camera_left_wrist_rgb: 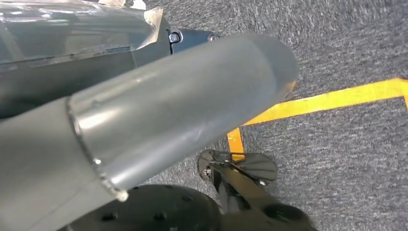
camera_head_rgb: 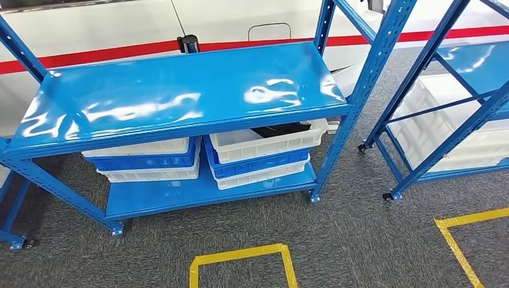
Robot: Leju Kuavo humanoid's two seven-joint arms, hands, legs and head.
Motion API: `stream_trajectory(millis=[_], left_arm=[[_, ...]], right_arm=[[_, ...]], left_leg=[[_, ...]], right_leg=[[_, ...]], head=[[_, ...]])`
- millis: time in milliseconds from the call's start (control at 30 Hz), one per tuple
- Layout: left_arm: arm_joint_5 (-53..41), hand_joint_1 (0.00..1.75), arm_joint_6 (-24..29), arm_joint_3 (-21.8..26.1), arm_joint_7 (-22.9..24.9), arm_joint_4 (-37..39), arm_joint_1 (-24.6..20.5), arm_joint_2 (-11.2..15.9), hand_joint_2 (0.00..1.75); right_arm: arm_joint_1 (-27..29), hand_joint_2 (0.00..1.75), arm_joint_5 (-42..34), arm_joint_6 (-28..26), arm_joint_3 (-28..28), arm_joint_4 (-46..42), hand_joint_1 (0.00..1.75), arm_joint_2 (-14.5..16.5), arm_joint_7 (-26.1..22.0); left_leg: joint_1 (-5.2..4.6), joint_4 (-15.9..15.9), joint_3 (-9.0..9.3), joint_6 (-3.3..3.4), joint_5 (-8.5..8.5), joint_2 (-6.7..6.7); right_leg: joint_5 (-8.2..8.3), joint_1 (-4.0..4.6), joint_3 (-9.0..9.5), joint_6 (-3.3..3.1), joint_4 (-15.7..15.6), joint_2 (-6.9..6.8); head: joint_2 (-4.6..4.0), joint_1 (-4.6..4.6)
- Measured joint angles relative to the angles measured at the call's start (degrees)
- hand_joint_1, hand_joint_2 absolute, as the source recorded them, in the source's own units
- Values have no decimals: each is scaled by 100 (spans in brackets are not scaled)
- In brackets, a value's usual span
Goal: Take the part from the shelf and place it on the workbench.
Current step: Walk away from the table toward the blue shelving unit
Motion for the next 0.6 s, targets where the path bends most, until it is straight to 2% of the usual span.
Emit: stream_trajectory(millis=[33,67,100,133,167,200,233,267,300,367,400,467,500,533,567,600], left_arm=[[-1,0,-2,-2,0,0,2,10,0],[-1,0,-3,-4,-1,0,4,20,0],[-2,0,-1,-8,-4,0,5,27,0],[-1,0,4,-11,-7,1,5,30,0],[0,0,11,-14,-15,1,3,30,0],[2,0,20,-16,-26,1,2,26,0],[6,0,32,-19,-34,2,8,22,0],[9,0,46,-20,-43,2,17,21,0],[12,0,61,-21,-49,2,28,16,0],[13,0,86,-22,-55,2,29,8,0],[12,0,92,-22,-58,2,21,6,0],[8,0,98,-23,-62,2,10,8,0],[6,0,99,-23,-63,2,12,9,0],[5,0,101,-23,-64,2,16,9,0],[5,0,105,-23,-66,2,20,9,0],[5,0,111,-23,-69,2,23,8,0]], right_arm=[[5,0,-2,-3,-1,0,0,1,-1],[10,0,-2,-5,-2,0,0,0,-4],[14,0,-2,-7,-3,0,0,0,-12],[15,0,-2,-8,-4,0,0,-2,-23],[10,0,-2,-9,-6,0,0,-3,-38],[5,0,0,-13,-8,0,0,-4,-53],[2,0,2,-16,-10,0,0,-6,-63],[0,0,5,-20,-13,0,0,-5,-70],[0,0,8,-23,-19,0,0,-7,-73],[-4,0,11,-25,-33,0,0,-13,-77],[-6,0,12,-25,-38,0,0,-16,-79],[1,0,13,-25,-45,0,0,-15,-83],[9,0,13,-25,-49,0,0,-15,-86],[21,0,14,-25,-54,0,0,-16,-91],[31,0,14,-25,-59,0,0,-18,-97],[38,0,15,-25,-65,0,0,-20,-103]], left_leg=[[36,-3,-81,-43,62,14],[73,-196,-61,-86,249,29],[114,-558,53,-131,532,42],[143,-919,185,-176,744,45],[152,-1201,287,-179,788,52],[150,-1364,363,-153,787,58],[130,-1391,385,-99,723,62],[108,-1389,403,-19,689,67],[104,-1397,440,46,759,66],[91,-1423,489,152,786,66],[85,-1435,509,193,781,70],[49,-1436,535,258,734,68],[30,-1436,558,279,705,57],[14,-1436,594,293,669,40],[3,-1436,643,295,630,21],[-3,-1436,702,289,589,4]], right_leg=[[-29,-12,30,10,1,3],[-61,-29,69,35,3,7],[-99,-47,116,70,3,10],[-136,-57,161,109,7,14],[-171,-57,191,153,17,18],[-207,-40,185,201,24,20],[-241,-21,180,247,31,20],[-274,-6,177,292,32,17],[-310,-2,183,333,46,11],[-444,-12,105,357,306,-2],[-553,-16,-41,339,585,-6],[-790,-5,-502,293,1322,-8],[-837,-1,-705,295,1596,-7],[-797,4,-831,318,1701,-7],[-660,9,-846,354,1587,-7],[-461,15,-772,391,1299,-8]], head=[[0,2],[0,-1],[0,0],[0,-4],[0,-15],[0,-18],[0,-22],[0,-21],[0,-15],[0,-7],[0,-2],[0,12],[0,12],[0,13],[0,14],[0,15]])
